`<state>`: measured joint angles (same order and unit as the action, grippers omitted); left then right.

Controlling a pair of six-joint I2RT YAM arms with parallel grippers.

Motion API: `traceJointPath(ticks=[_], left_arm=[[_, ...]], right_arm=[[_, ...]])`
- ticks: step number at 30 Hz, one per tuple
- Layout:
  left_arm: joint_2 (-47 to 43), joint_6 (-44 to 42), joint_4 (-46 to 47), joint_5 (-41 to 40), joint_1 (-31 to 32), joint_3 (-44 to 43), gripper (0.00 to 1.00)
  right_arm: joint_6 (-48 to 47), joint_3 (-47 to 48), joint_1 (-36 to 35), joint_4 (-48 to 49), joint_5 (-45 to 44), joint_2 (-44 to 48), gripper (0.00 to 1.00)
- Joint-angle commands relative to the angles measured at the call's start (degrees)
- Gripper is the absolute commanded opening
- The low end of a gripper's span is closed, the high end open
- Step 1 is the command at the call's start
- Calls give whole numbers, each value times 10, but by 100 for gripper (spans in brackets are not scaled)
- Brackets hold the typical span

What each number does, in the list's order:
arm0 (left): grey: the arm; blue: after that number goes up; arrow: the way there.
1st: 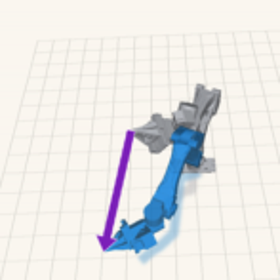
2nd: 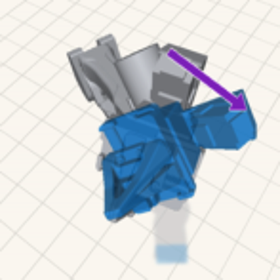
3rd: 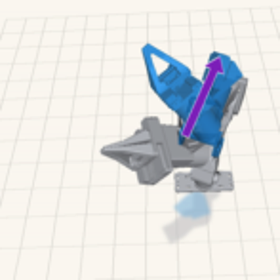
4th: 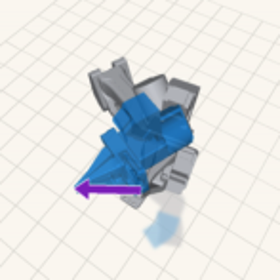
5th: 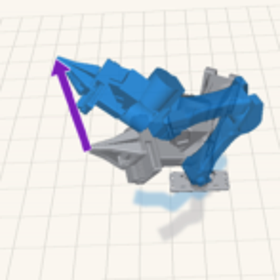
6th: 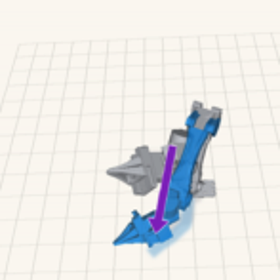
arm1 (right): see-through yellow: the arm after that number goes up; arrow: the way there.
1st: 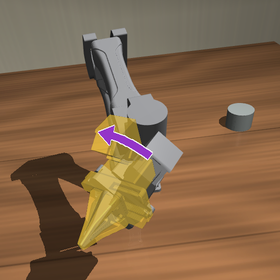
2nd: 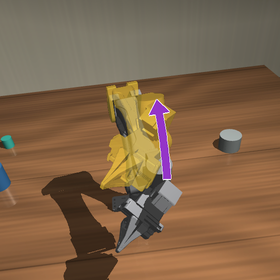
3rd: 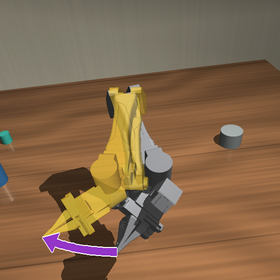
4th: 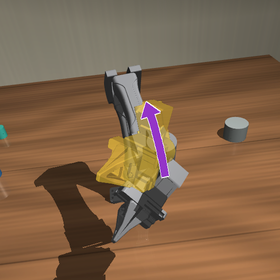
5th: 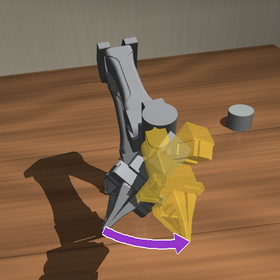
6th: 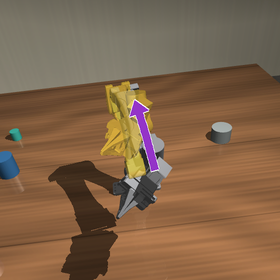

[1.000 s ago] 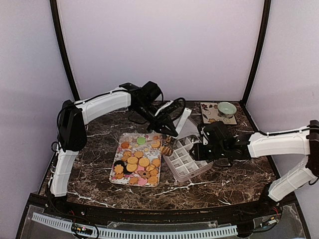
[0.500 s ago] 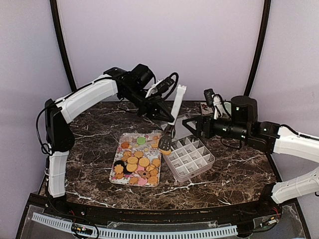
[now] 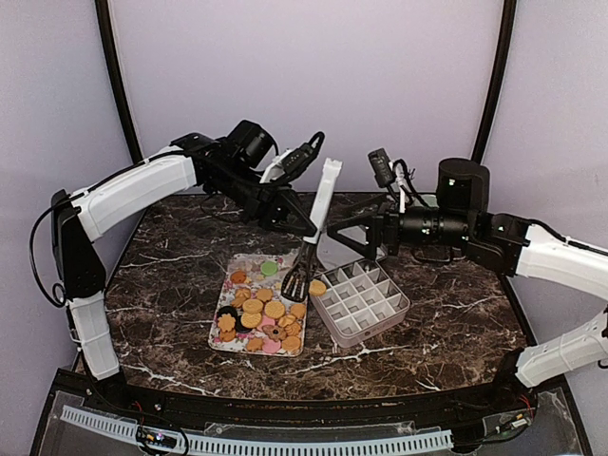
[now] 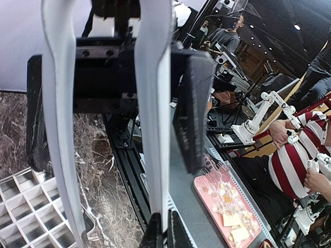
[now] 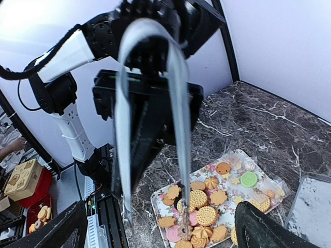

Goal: Pack the cookies
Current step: Pass from the left arm to the right

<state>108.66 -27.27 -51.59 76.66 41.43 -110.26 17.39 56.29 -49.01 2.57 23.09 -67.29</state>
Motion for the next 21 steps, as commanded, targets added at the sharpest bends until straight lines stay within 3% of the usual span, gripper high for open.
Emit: traceJointPath(ticks=[1, 6, 11, 15, 21], left_arm=[[-38, 14, 19, -2, 4, 30, 0], [-43, 8, -2, 30, 4, 30, 0], [-57, 12, -6, 50, 5, 32, 0], [-63, 35, 4, 64, 9, 30, 0], [-61, 51, 18, 59, 19, 29, 0]], right_arm=[[-2, 44, 1, 33, 77, -24, 99], [-4, 62, 1, 4, 93, -39, 93], [-20, 28, 9, -17, 76, 2, 84], [-9, 2, 18, -5, 75, 18, 69], [6, 43, 18, 9, 98, -25, 58]])
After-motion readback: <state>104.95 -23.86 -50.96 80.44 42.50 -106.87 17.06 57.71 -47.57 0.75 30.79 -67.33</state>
